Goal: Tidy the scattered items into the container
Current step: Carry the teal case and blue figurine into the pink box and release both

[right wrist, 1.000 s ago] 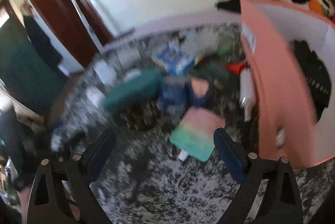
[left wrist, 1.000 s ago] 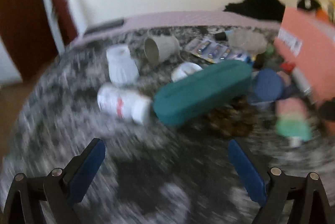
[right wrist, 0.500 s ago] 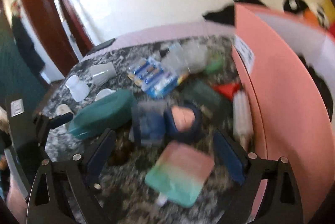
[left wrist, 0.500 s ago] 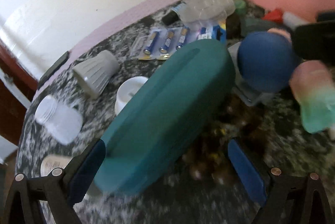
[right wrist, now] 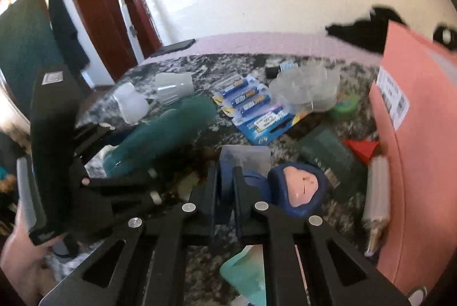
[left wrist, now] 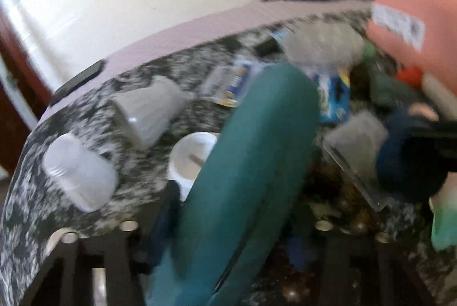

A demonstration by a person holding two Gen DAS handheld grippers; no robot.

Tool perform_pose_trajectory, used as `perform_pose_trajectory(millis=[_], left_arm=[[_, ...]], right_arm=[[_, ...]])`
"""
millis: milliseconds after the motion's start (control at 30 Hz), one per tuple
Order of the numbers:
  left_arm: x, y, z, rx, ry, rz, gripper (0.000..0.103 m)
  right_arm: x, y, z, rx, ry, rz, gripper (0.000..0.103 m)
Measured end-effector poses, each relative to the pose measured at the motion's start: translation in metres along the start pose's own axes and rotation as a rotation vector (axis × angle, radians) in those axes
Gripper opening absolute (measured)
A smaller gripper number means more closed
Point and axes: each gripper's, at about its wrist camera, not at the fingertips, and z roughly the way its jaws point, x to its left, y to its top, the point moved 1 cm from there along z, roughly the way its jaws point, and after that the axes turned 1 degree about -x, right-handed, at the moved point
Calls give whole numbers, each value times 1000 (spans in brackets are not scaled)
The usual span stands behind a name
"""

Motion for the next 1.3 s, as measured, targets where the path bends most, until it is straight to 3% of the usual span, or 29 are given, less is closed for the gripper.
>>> perform_pose_trajectory(millis=[167, 467, 733, 1033, 1300], left_arm=[[17, 1, -36, -39, -46, -105, 42], [4, 10, -122, -175, -21, -134, 42], [-32, 41, -215, -372, -7, -148, 42], [-104, 80, -252, -476, -110, -144, 42], [-190, 112, -211, -412, -255, -91, 42]], right_arm=[[-18, 7, -23, -18, 111, 137, 10], [2, 22, -94, -149, 225, 166, 10], [22, 25, -182, -289, 307, 141, 10], [3, 16, -299, -525, 164, 68, 10], [-79, 6, -341, -602, -44, 146, 10]])
